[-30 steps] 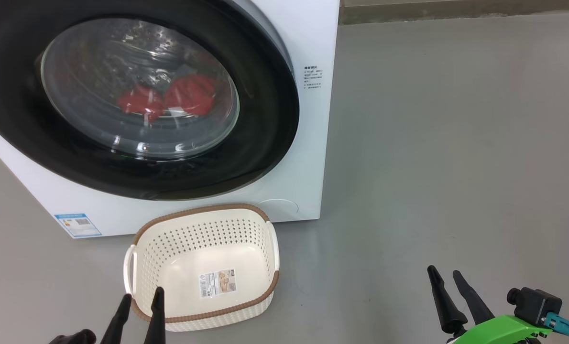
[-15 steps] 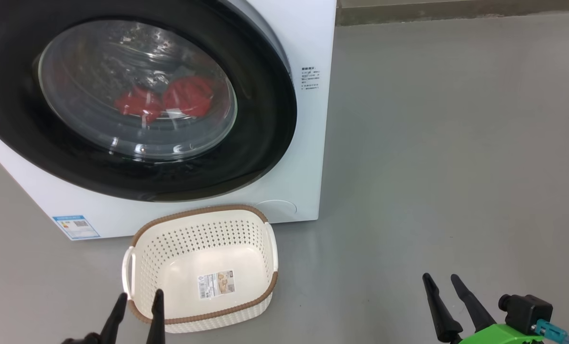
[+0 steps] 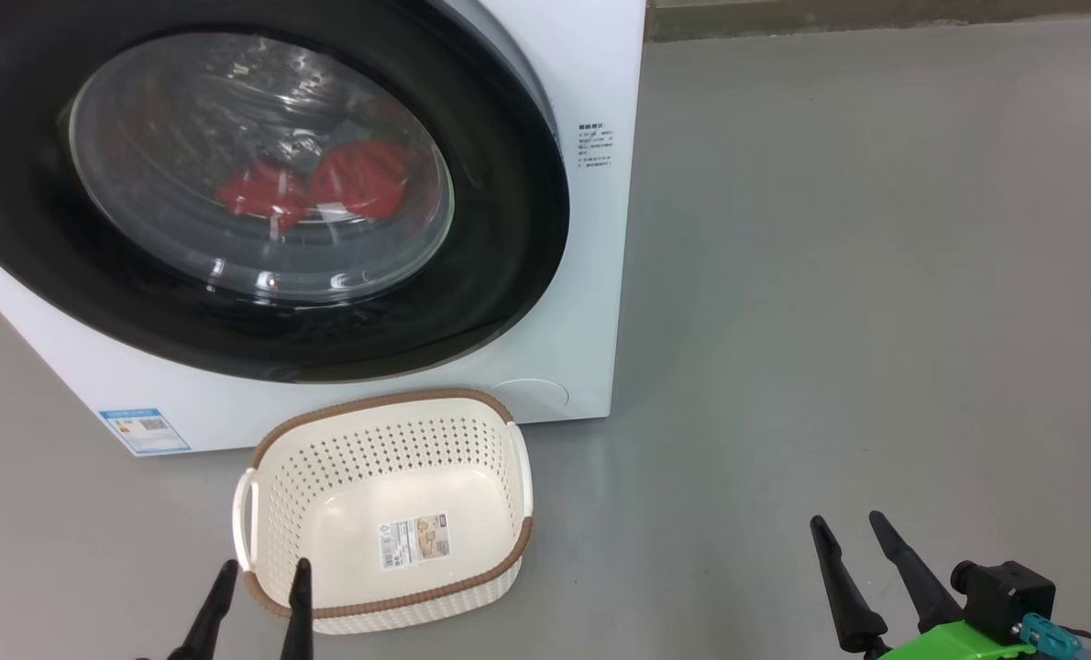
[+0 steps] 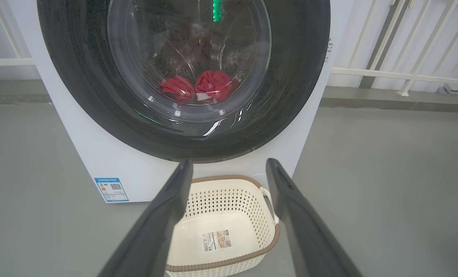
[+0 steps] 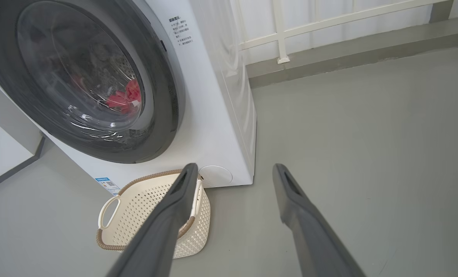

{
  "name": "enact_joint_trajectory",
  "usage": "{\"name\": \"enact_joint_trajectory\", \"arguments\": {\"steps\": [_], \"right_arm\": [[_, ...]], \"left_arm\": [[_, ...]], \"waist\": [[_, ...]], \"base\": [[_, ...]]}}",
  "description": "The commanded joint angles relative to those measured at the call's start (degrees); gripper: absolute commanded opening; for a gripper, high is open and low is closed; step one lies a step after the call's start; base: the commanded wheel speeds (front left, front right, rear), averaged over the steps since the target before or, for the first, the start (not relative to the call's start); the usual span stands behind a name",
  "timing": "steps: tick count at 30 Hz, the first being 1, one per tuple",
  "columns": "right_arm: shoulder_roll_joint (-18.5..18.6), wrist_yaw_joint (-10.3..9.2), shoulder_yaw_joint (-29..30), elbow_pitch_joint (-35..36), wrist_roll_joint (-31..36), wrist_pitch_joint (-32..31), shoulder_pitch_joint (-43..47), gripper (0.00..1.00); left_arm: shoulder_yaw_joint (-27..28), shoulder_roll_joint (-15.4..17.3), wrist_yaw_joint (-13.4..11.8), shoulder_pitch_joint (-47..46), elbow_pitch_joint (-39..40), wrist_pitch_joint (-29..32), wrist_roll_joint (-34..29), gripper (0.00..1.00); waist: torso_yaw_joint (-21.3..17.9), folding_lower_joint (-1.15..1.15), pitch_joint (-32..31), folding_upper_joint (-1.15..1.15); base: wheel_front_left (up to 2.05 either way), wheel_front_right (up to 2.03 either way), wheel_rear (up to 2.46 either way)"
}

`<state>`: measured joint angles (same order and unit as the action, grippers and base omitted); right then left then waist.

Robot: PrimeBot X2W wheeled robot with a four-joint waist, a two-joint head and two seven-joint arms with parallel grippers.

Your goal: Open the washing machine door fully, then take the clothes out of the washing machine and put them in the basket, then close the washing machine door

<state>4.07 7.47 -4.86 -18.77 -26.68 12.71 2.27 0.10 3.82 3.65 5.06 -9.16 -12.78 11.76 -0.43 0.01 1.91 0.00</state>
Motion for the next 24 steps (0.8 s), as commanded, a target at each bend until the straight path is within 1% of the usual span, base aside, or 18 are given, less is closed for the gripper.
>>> {"name": "enact_joint_trajectory", "arguments": {"steps": [1,8,13,24], "right_arm": [[0.76,0.02,-0.98,1.65,2.17,1.20,-0.09,1.00],[0.63,0.02,0.46,2.34,5.21,2.21,0.98,1.00],[0.20,0.02,1.52,2.89,4.58,2.29,1.64,1.00],[-0.25,0.02,1.20,3.02,4.66,2.29,1.44,1.00]], "left_arm": [[2.19,0.08,0.92,-0.43,1.32,-1.11,-2.49,1.00],[3.51,-0.35,2.10,-0.17,0.90,-2.13,-5.26,1.00],[4.88,-0.72,2.91,-0.22,-0.06,-2.22,-3.64,1.00],[5.12,-0.91,3.63,-0.74,-0.27,-2.22,-3.70,1.00]], "waist": [[-0.04,0.00,0.16,0.00],[-0.08,0.00,0.24,0.00],[-0.02,0.00,0.24,0.00],[0.18,0.00,0.32,0.00]], "base": [[0.00,0.00,0.00],[0.00,0.00,0.00],[0.00,0.00,0.00],[0.00,0.00,0.00]]}}
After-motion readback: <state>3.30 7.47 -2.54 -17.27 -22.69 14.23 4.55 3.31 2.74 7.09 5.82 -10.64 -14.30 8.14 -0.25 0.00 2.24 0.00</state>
